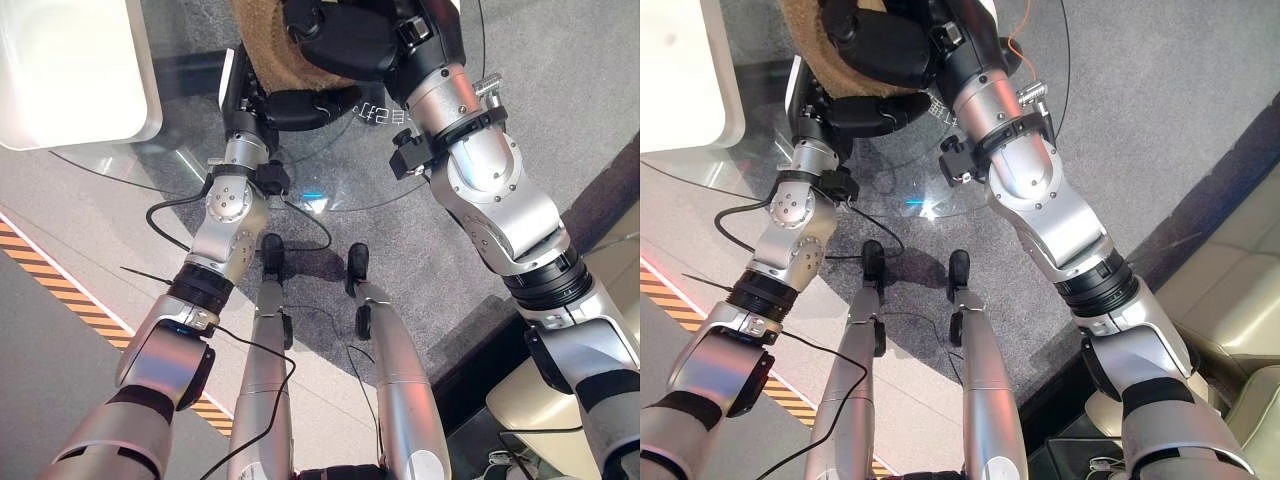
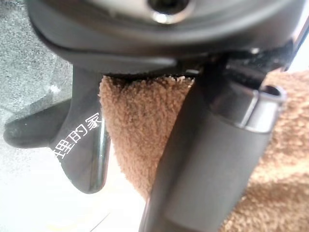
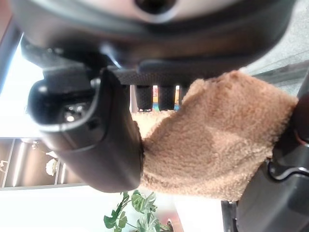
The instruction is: Wipe the table with a cloth and put it in the basket.
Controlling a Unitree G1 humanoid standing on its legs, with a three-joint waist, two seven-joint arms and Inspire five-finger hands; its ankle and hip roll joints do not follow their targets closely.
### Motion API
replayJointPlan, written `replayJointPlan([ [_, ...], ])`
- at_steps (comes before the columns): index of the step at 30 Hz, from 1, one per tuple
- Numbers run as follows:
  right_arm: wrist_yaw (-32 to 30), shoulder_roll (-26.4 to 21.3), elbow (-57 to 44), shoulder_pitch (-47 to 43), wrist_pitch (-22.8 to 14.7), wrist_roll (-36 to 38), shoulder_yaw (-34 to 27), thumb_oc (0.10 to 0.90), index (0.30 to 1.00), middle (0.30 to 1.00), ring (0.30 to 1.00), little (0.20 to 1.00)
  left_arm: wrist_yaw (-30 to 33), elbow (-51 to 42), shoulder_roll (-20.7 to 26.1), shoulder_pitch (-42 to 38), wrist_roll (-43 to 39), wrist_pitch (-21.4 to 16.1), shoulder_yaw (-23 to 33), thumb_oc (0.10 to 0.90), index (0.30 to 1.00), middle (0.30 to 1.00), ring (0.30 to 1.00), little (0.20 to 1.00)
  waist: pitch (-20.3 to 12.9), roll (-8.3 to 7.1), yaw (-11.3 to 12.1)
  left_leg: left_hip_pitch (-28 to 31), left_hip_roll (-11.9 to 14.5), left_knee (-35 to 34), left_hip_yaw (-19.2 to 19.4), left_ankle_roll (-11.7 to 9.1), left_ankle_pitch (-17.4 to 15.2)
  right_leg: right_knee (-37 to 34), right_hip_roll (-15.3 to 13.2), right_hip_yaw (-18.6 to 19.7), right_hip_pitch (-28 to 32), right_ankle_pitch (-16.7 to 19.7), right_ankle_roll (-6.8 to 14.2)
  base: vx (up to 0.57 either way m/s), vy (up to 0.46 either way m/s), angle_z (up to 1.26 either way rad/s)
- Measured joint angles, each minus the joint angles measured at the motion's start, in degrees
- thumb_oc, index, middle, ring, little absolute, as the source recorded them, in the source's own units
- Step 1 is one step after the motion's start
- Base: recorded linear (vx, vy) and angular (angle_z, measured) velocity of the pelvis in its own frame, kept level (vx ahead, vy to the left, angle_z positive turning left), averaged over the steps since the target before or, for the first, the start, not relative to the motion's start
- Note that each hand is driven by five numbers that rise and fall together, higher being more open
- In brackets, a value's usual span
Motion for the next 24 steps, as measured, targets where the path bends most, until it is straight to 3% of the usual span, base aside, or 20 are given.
replayJointPlan([
  [6, 0.0, 0.0, 0.0, 0.0, 0.0, -0.1, 0.0, 0.100, 0.300, 0.300, 0.300, 0.200, -0.1, 0.0, -0.2, 0.0, -0.6, 0.0, 0.0, 0.100, 0.300, 0.300, 0.300, 0.200, 0.0, 0.00, 0.0, 0.1, 0.0, 0.0, 0.0, 0.0, 0.0, 0.0, 0.0, 0.0, 0.0, 0.0, 0.0, 0.00, 0.000, 0.00],
  [14, 0.0, 0.9, 0.0, 0.0, 0.0, -0.2, 0.0, 0.100, 0.300, 0.300, 0.300, 0.200, -3.3, -0.1, -2.7, 0.0, -13.6, -0.1, 0.8, 0.100, 0.300, 0.300, 0.300, 0.200, 0.0, 0.00, 0.1, 0.1, 0.0, -0.1, 0.0, 0.0, 0.0, 0.0, 0.0, 0.1, 0.0, 0.0, 0.0, 0.00, 0.000, 0.00],
  [24, 0.0, 1.0, 0.0, -0.2, 0.0, -0.2, 0.0, 0.100, 0.300, 0.300, 0.300, 0.200, -6.2, -0.1, -4.9, 0.0, -21.7, -0.1, 1.2, 0.100, 0.300, 0.300, 0.300, 0.200, 0.0, 0.00, 0.0, 0.1, 0.0, -0.1, 0.1, 0.0, 0.0, 0.0, 0.0, 0.1, 0.0, 0.0, 0.0, 0.00, 0.000, 0.00],
])
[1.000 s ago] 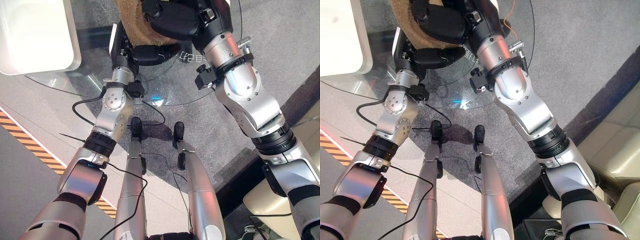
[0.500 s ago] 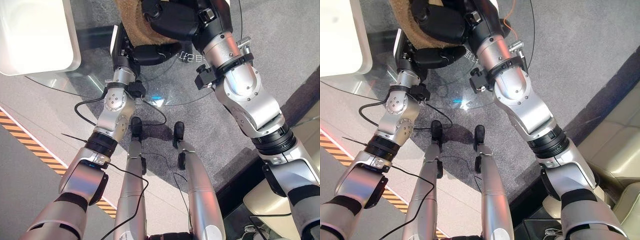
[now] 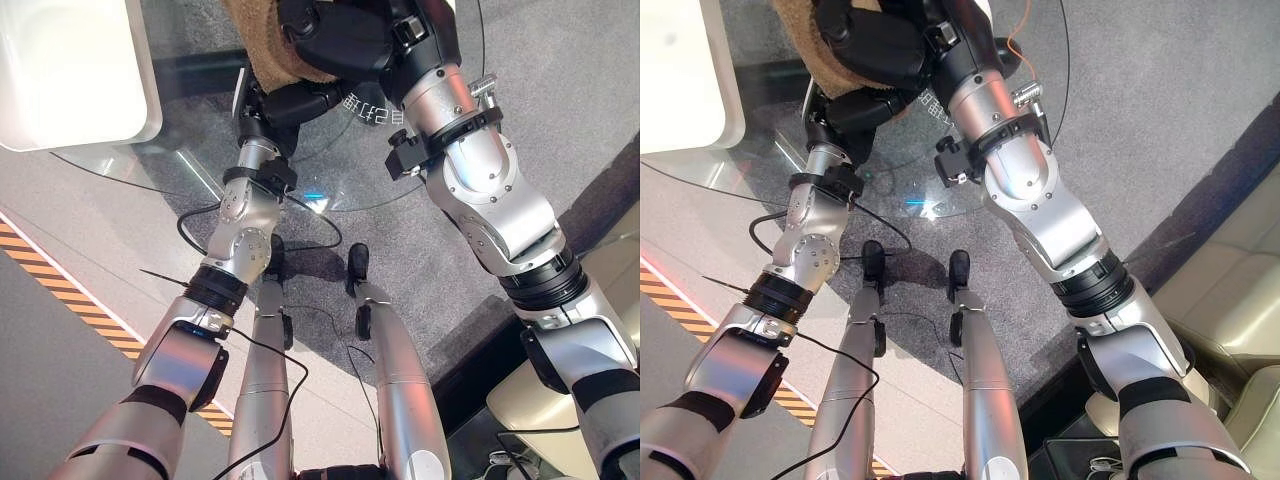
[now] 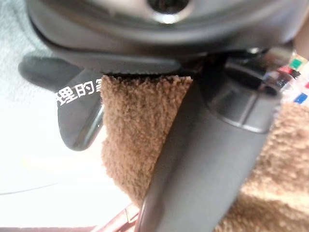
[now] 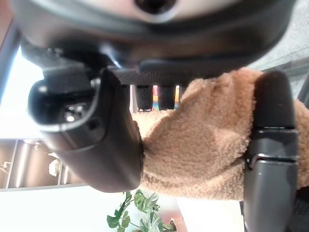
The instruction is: Wipe the table with a cloth and put it in the basket.
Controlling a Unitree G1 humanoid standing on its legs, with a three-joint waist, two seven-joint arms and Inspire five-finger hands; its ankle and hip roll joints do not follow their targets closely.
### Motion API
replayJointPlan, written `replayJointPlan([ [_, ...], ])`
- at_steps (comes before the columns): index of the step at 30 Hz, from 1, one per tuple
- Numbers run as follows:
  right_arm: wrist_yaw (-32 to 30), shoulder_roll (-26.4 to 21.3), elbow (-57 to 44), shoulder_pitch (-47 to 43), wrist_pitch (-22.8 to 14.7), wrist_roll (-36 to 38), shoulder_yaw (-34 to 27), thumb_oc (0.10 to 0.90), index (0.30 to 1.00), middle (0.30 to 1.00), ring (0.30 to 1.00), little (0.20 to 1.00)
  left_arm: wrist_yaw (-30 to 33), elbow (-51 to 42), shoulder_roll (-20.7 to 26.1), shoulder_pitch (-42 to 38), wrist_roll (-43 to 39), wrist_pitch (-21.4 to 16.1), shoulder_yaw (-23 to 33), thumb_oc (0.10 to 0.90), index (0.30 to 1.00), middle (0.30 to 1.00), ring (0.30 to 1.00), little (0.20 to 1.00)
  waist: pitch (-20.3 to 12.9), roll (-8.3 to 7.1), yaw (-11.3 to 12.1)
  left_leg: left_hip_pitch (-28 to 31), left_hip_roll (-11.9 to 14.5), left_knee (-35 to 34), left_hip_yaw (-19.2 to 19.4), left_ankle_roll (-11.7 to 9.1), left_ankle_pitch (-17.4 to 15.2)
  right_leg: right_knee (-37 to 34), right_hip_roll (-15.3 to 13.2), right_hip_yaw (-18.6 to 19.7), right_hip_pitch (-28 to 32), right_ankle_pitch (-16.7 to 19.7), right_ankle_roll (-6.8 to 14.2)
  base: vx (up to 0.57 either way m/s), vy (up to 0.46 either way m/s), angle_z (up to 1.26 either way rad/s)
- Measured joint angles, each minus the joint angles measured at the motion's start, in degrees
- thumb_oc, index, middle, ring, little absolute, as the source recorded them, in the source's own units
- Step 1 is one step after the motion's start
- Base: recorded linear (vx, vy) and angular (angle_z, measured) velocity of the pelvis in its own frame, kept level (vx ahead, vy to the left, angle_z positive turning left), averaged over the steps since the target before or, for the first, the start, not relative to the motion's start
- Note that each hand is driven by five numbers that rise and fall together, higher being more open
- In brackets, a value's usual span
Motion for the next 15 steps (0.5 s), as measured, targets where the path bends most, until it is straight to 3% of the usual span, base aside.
replayJointPlan([
  [10, 0.0, 1.1, 0.0, -0.4, 0.0, -0.1, 0.0, 0.100, 0.300, 0.300, 0.300, 0.200, -1.0, -0.2, -0.2, 0.0, -1.2, 0.0, 0.7, 0.100, 0.300, 0.300, 0.300, 0.200, 0.0, 0.00, 0.0, 0.1, 0.0, 0.0, 0.1, 0.0, 0.0, 0.1, 0.0, 0.0, 0.0, 0.0, 0.0, 0.00, 0.009, 0.00],
  [15, 0.0, 4.2, 0.1, -0.2, -0.5, -5.4, 0.3, 0.100, 0.300, 0.300, 0.300, 0.200, -1.0, -0.2, -1.1, 0.0, -1.2, -1.6, 0.7, 0.100, 0.300, 0.300, 0.300, 0.200, 0.0, 0.02, -0.1, 0.3, 0.0, -0.3, 0.3, 0.0, 0.0, 0.1, -0.1, 0.2, 0.0, 0.0, 0.0, -0.01, 0.023, -0.01],
])
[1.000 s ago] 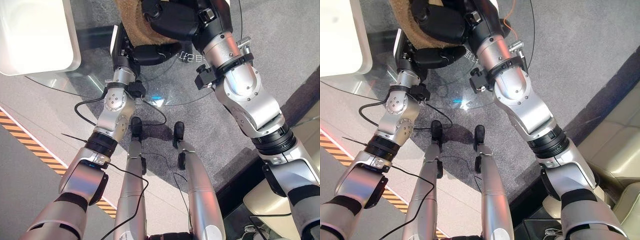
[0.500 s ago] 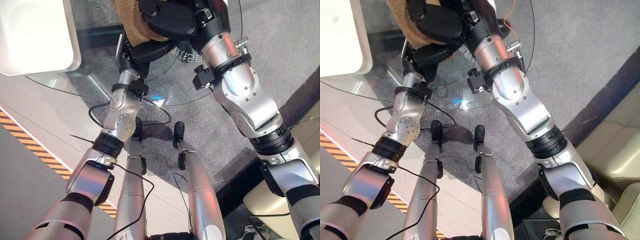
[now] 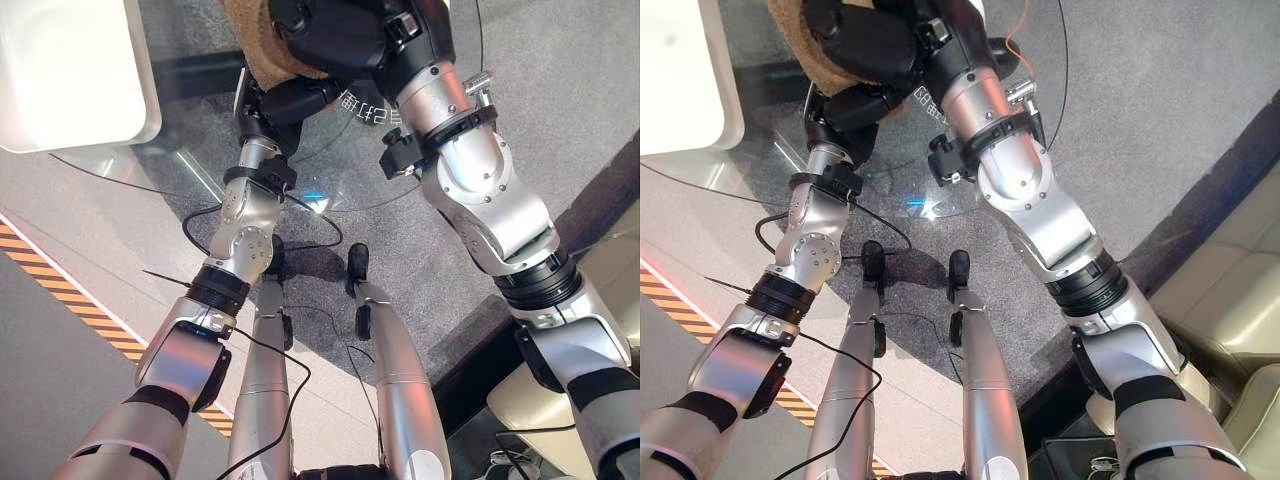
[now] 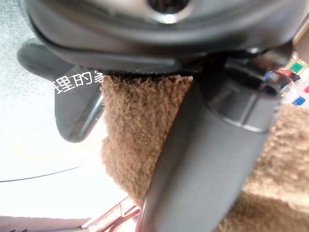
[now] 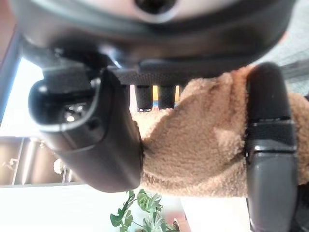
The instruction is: Wipe the table with a cloth and put it in the basket.
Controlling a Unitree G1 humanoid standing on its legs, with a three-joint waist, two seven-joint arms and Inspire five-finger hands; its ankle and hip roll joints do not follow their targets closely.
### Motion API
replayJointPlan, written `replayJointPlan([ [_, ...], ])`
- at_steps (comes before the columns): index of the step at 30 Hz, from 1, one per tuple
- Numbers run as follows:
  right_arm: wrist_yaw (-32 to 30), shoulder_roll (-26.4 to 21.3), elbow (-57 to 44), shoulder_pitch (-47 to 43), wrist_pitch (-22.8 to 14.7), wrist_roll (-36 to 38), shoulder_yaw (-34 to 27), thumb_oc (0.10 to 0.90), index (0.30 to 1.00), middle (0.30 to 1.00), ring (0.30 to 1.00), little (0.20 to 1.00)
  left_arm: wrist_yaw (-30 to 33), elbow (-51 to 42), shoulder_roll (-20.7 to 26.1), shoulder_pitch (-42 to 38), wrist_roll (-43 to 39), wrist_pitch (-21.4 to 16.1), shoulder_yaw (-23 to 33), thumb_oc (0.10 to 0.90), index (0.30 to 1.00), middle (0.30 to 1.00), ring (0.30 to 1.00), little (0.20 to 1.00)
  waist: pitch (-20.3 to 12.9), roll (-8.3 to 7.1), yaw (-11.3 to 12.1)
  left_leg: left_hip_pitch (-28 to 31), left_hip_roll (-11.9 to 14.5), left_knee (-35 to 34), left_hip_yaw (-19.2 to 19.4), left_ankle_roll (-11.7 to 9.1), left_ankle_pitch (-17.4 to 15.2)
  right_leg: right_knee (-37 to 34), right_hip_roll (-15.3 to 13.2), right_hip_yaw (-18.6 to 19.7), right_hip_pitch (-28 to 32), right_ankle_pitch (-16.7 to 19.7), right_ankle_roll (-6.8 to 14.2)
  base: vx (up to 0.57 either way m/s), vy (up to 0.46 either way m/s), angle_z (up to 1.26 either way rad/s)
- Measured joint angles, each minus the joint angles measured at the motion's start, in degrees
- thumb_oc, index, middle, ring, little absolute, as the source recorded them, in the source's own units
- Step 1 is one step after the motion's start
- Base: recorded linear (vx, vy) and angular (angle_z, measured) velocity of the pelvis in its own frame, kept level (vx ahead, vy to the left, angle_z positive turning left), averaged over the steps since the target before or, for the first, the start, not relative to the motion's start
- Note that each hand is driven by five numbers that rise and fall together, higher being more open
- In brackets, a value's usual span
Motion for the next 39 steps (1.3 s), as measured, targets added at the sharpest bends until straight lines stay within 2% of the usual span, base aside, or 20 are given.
replayJointPlan([
  [6, 0.0, 2.5, 2.0, 0.1, -3.7, -6.0, 1.7, 0.100, 0.300, 0.300, 0.300, 0.200, 0.0, 0.0, -1.2, 0.0, -0.1, -2.0, 0.0, 0.100, 0.300, 0.300, 0.300, 0.200, 0.0, 0.04, 0.2, 0.3, -0.1, -0.8, 0.0, -0.1, 0.1, -0.1, -0.1, 0.0, 0.0, -0.1, 0.0, 0.00, 0.000, 0.00],
  [12, 0.0, 3.2, 3.7, 0.1, -5.9, -8.5, 2.2, 0.100, 0.300, 0.300, 0.300, 0.200, 0.0, 0.0, -1.8, 0.0, -1.4, -2.3, -0.1, 0.100, 0.300, 0.300, 0.300, 0.200, 0.0, 0.09, 1.2, 0.3, -0.1, -1.0, 0.0, -0.1, 0.1, 0.0, -0.2, -0.1, -0.2, -0.4, -0.1, 0.00, 0.000, 0.00],
  [13, -0.1, 3.3, 4.2, 0.1, -6.4, -8.6, 2.3, 0.218, 0.401, 0.401, 0.401, 0.318, 0.0, 0.0, -1.8, 0.0, -1.7, -2.3, -0.1, 0.100, 0.300, 0.300, 0.300, 0.200, 0.0, 0.09, 1.4, 0.3, -0.1, -1.0, 0.0, -0.1, 0.1, 0.0, -0.2, -0.1, -0.2, -0.4, -0.1, 0.00, 0.000, 0.00],
  [14, -0.2, 3.3, 4.2, 0.1, -6.5, -8.7, 2.4, 0.416, 0.571, 0.571, 0.571, 0.516, 0.0, 0.0, -1.9, 0.0, -2.0, -2.4, -0.2, 0.100, 0.300, 0.300, 0.300, 0.200, 0.0, 0.09, 1.5, 0.3, -0.1, -1.0, 0.0, -0.1, 0.1, 0.0, -0.2, -0.1, -0.2, -0.5, -0.1, 0.00, 0.000, 0.00],
  [15, -0.4, 3.3, 4.2, 0.1, -6.6, -8.7, 2.6, 0.525, 0.665, 0.665, 0.665, 0.625, 0.0, 0.0, -1.9, 0.0, -2.1, -2.4, -0.2, 0.100, 0.300, 0.300, 0.300, 0.200, 0.0, 0.09, 1.5, 0.3, -0.1, -1.0, 0.0, -0.1, 0.1, 0.0, -0.2, -0.1, -0.2, -0.5, -0.1, 0.00, 0.000, 0.00],
  [16, -0.5, 3.3, 4.2, 0.1, -6.6, -8.7, 2.6, 0.720, 0.832, 0.832, 0.832, 0.820, 0.0, 0.0, -2.0, 0.0, -2.1, -2.4, -0.2, 0.100, 0.300, 0.300, 0.300, 0.200, 0.0, 0.09, 1.5, 0.3, -0.2, -1.0, 0.0, -0.1, 0.1, 0.0, -0.3, -0.1, -0.2, -0.6, -0.1, 0.00, 0.000, 0.00],
  [18, -1.0, 3.3, 4.5, 0.1, -7.2, -8.7, 2.8, 0.800, 0.900, 0.900, 0.900, 0.900, 0.0, 0.0, -2.2, 0.0, -2.1, -2.8, -0.2, 0.100, 0.300, 0.300, 0.300, 0.200, 0.0, 0.10, 1.5, 0.3, -0.2, -1.0, 0.0, -0.1, 0.1, 0.1, -0.3, -0.1, -0.2, -0.6, -0.1, 0.00, 0.000, 0.00],
  [31, -1.7, 3.6, 6.7, 0.4, -10.7, -8.7, 2.8, 0.800, 0.900, 0.900, 0.900, 0.900, 0.0, 0.0, -2.8, 0.0, -2.2, -3.7, -1.0, 0.100, 0.300, 0.300, 0.300, 0.200, 0.0, 0.13, 1.4, 0.3, -0.2, -1.0, 0.0, -0.2, 0.1, 0.5, -0.3, -0.1, -0.4, -0.7, -0.2, 0.00, 0.000, 0.00],
  [39, -1.8, 3.6, 6.8, 0.4, -11.3, -8.7, 2.9, 0.800, 0.900, 0.900, 0.900, 0.900, -0.1, 0.0, -2.8, 0.0, -2.3, -4.4, -1.3, 0.100, 0.300, 0.300, 0.300, 0.200, 0.0, 0.13, 1.4, 0.3, -0.2, -1.0, 0.0, -0.2, 0.2, 0.5, -0.3, -0.1, -0.4, -0.7, -0.2, 0.00, 0.000, 0.00],
])
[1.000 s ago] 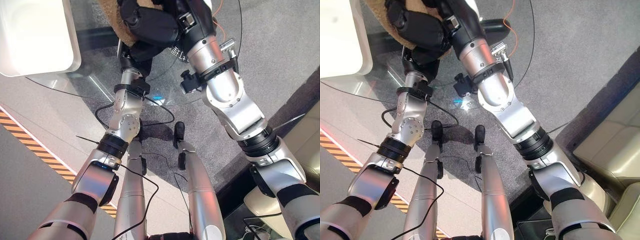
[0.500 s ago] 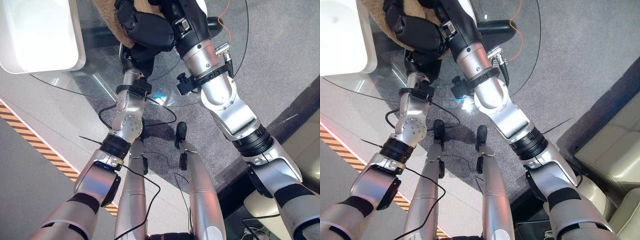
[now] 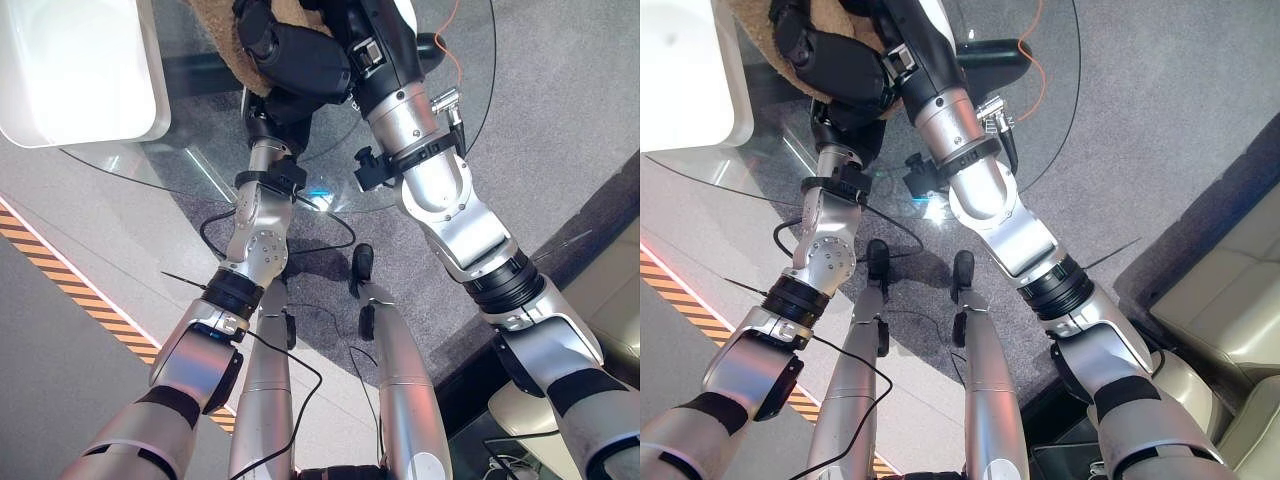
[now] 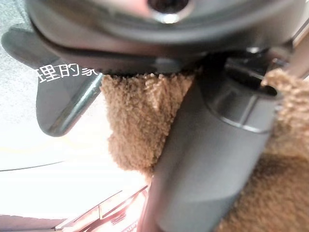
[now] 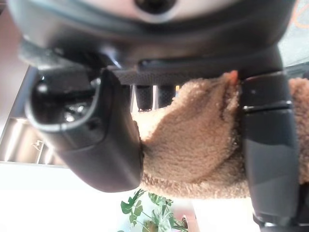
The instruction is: Wipe the table with a cloth and put it in the basket.
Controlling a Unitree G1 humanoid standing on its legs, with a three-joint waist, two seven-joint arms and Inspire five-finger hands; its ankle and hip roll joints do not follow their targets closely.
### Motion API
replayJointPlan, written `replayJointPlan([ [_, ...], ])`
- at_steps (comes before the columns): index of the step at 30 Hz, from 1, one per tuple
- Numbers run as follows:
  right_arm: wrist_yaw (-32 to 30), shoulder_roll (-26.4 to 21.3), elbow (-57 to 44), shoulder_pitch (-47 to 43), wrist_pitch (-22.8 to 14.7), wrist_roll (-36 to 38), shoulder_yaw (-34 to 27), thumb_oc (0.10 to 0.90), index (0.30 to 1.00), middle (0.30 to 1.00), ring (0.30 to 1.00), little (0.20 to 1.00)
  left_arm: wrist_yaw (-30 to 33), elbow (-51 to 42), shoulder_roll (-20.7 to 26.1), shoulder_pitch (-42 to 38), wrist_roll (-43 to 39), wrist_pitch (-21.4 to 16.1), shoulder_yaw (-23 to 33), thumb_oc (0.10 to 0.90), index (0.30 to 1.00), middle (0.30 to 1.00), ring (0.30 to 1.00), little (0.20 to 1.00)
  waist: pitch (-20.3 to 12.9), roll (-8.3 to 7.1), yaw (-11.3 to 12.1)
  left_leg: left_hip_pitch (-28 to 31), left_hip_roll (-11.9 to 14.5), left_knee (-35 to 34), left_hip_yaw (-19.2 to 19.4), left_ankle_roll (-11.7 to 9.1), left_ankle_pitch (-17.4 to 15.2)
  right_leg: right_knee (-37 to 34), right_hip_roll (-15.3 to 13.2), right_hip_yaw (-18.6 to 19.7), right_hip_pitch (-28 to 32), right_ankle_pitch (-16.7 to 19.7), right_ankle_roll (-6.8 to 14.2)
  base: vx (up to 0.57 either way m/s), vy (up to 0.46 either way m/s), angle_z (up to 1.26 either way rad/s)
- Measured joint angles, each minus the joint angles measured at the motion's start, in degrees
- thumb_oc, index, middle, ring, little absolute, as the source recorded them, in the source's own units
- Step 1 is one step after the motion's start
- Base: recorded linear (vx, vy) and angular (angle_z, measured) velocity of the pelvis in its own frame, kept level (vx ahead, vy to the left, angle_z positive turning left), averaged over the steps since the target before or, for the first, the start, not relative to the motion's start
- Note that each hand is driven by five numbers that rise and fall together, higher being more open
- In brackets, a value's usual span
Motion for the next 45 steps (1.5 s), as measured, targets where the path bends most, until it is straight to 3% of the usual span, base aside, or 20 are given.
replayJointPlan([
  [45, 0.0, 0.1, 0.3, 0.0, -0.8, 0.0, 0.0, 0.800, 0.900, 0.900, 0.900, 0.900, -0.3, 0.0, 0.0, 0.0, -0.1, -0.6, -0.2, 0.100, 0.300, 0.300, 0.300, 0.200, 0.0, 0.03, 0.1, 0.6, 0.0, 0.0, 0.0, -0.2, 0.1, 1.1, -0.1, 0.0, 0.0, -0.3, -0.3, 0.00, 0.000, 0.00],
])
